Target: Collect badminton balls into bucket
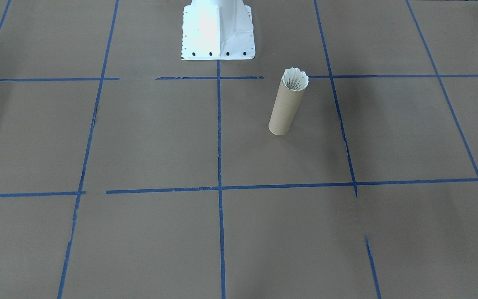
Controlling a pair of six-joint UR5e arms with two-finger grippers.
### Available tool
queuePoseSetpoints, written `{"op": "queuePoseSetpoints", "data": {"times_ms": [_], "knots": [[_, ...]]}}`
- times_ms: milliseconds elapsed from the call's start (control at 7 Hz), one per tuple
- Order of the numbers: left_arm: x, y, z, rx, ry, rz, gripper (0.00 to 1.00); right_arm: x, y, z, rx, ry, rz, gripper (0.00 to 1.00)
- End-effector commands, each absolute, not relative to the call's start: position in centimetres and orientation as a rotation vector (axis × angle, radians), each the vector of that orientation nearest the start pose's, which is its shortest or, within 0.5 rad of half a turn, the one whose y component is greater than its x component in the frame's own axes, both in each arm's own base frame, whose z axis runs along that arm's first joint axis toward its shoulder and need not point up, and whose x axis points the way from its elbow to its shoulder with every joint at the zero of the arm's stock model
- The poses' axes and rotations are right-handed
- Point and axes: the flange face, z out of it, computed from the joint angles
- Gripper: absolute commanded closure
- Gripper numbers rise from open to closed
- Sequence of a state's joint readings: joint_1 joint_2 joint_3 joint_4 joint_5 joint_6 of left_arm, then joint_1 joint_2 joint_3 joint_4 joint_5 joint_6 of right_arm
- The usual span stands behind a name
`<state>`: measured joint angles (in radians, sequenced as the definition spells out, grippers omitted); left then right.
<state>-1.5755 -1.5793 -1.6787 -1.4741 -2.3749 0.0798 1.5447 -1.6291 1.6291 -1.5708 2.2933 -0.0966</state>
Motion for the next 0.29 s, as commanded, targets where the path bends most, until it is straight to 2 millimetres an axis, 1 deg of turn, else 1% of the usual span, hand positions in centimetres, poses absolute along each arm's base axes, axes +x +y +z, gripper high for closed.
{"op": "queuePoseSetpoints", "data": {"times_ms": [0, 143], "knots": [[-6.38, -49.49, 60.74, 0.056, 0.804, 0.080, 0.00, 5.52, -46.87, 66.15, 0.026, -0.722, -0.117, 0.00], [-6.38, -49.49, 60.74, 0.056, 0.804, 0.080, 0.00, 5.52, -46.87, 66.15, 0.026, -0.722, -0.117, 0.00]]}}
